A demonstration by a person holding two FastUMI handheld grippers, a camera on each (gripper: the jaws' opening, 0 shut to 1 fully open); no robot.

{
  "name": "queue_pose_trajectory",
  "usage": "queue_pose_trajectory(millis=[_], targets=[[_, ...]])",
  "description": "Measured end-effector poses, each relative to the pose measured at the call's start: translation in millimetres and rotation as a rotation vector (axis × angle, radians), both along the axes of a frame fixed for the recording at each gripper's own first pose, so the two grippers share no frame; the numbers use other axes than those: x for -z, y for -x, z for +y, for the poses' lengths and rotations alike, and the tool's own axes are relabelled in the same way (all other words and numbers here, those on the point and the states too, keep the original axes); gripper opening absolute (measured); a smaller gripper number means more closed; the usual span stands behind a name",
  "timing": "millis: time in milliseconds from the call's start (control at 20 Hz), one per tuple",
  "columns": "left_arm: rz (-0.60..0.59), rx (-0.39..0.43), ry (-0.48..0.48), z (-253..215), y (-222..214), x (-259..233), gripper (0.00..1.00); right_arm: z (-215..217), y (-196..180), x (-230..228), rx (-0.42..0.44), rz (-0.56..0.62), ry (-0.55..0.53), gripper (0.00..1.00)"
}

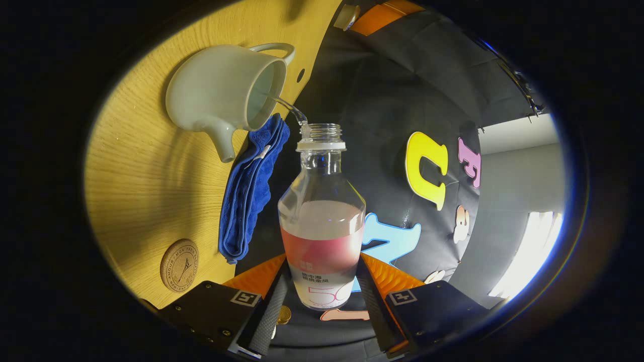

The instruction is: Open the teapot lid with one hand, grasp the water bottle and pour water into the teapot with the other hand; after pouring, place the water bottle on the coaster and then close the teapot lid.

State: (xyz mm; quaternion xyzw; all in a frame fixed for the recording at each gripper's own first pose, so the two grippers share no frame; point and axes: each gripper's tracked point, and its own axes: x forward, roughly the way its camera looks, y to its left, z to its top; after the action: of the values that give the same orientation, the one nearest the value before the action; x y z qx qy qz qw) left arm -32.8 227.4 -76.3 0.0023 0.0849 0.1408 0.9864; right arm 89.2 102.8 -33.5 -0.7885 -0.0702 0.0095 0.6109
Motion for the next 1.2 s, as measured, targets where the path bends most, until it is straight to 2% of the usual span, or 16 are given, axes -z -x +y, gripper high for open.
queue_pose_trajectory(millis=[1200], targets=[[0.006,0.004,-0.004,-2,-1,2,0.13,3,-3,-14,-0.048,-0.067,0.107,0.77]])
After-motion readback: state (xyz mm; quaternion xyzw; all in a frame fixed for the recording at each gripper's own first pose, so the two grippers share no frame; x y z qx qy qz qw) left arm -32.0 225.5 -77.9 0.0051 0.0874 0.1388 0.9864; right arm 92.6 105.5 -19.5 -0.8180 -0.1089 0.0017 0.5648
